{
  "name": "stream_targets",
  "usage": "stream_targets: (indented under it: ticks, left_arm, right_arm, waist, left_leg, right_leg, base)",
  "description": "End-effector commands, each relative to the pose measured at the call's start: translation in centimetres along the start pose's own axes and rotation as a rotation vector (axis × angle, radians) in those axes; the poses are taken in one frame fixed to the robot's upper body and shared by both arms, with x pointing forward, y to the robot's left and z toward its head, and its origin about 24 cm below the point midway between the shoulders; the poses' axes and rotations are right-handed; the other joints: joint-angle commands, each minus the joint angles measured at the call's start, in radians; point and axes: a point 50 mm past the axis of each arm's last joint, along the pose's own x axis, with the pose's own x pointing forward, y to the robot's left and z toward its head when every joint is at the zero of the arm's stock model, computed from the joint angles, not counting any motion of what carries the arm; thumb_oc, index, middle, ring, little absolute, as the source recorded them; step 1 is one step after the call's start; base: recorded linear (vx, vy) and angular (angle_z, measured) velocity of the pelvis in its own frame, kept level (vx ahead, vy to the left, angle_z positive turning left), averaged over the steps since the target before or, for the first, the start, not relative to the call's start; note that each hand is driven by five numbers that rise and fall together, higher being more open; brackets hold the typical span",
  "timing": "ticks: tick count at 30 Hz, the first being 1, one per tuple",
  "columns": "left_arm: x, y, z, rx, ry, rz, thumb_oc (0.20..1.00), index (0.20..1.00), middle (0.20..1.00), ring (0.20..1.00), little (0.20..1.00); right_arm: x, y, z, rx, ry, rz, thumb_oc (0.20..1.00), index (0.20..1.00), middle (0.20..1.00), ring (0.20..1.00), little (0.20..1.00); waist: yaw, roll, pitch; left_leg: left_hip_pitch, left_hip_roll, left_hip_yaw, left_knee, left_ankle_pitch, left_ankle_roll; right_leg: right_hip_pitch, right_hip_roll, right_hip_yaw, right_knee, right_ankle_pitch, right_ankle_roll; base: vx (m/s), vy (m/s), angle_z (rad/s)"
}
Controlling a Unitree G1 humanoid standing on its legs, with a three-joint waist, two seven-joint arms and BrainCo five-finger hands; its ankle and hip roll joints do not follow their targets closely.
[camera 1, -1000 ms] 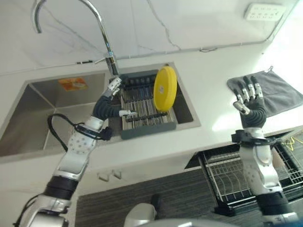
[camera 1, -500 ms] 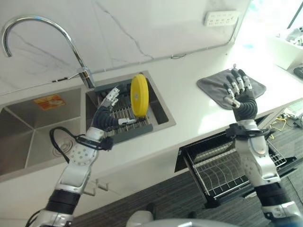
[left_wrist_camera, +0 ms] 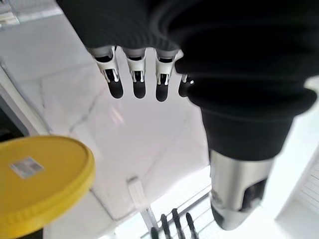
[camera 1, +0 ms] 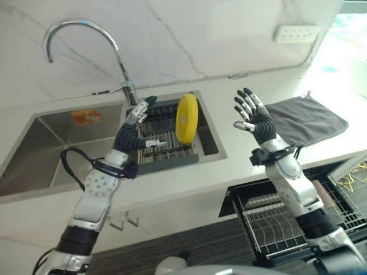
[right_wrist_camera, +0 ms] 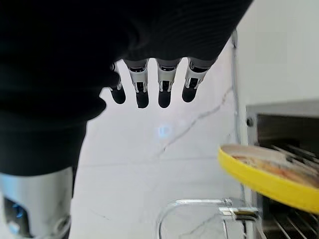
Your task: Place the dishes in the dishwasher.
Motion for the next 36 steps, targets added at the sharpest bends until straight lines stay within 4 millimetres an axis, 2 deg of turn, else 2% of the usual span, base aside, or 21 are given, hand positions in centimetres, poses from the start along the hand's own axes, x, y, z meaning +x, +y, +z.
stream_targets:
  ticks: [1, 7, 13, 17, 29, 36]
  left_arm:
    - [0.4, 0.8, 1.7, 0.051, -0.079, -0.028, 1.000, 1.000, 1.000, 1.000, 1.000]
    - [0.4, 0.8, 2.4, 0.068, -0.098, -0.087, 1.000, 1.000, 1.000, 1.000, 1.000]
    - [0.3, 1.4, 2.7, 0.084, -0.098, -0.112, 1.000, 1.000, 1.000, 1.000, 1.000]
    - [0.3, 1.4, 2.8, 0.088, -0.104, -0.140, 1.000, 1.000, 1.000, 1.000, 1.000]
    - [0.1, 1.4, 3.0, 0.107, -0.106, -0.171, 1.000, 1.000, 1.000, 1.000, 1.000]
    - [0.1, 1.3, 2.9, 0.111, -0.106, -0.180, 1.000, 1.000, 1.000, 1.000, 1.000]
  right_arm:
    - [1.6, 0.9, 1.2, 0.024, -0.065, 0.005, 1.000, 1.000, 1.000, 1.000, 1.000]
    - [3.3, 0.6, 0.8, 0.038, -0.046, -0.099, 1.000, 1.000, 1.000, 1.000, 1.000]
    - [3.7, -0.7, 0.5, 0.047, -0.029, -0.170, 1.000, 1.000, 1.000, 1.000, 1.000]
    - [3.9, -0.8, -0.3, 0.051, 0.006, -0.189, 1.000, 1.000, 1.000, 1.000, 1.000]
    - [3.6, -1.8, -1.6, 0.088, 0.016, -0.315, 1.000, 1.000, 1.000, 1.000, 1.000]
    - [3.3, -1.8, -2.9, 0.112, 0.061, -0.318, 1.000, 1.000, 1.000, 1.000, 1.000]
  waist:
    - [0.022, -0.017, -0.039]
    - [0.078, -0.028, -0.038]
    - [0.105, -0.029, -0.033]
    - [0.124, -0.030, -0.029]
    - [0.141, -0.021, -0.017]
    - [0.143, -0.015, -0.016]
  left_leg:
    - [0.005, 0.028, 0.010, 0.002, -0.023, -0.010]
    - [0.002, 0.019, -0.036, 0.002, -0.025, -0.004]
    - [0.002, 0.014, -0.058, 0.003, -0.029, 0.002]
    - [-0.002, 0.013, -0.072, 0.002, -0.027, 0.003]
    - [-0.005, 0.011, -0.086, 0.002, -0.027, 0.005]
    - [-0.005, 0.008, -0.091, 0.002, -0.027, 0.006]
  right_leg:
    - [0.004, -0.096, 0.000, 0.007, 0.025, 0.075]
    - [0.018, -0.109, -0.046, 0.013, 0.031, 0.077]
    - [0.021, -0.124, -0.070, 0.032, 0.034, 0.078]
    - [0.028, -0.129, -0.085, 0.031, 0.039, 0.082]
    - [0.028, -0.143, -0.099, 0.040, 0.047, 0.088]
    - [0.028, -0.149, -0.099, 0.042, 0.050, 0.093]
  base:
    - [0.10, 0.062, 0.05]
    - [0.07, 0.030, 0.24]
    - [0.06, 0.010, 0.13]
    - [0.05, -0.015, 0.07]
    - [0.01, -0.006, 0.06]
    - [0.01, -0.004, 0.04]
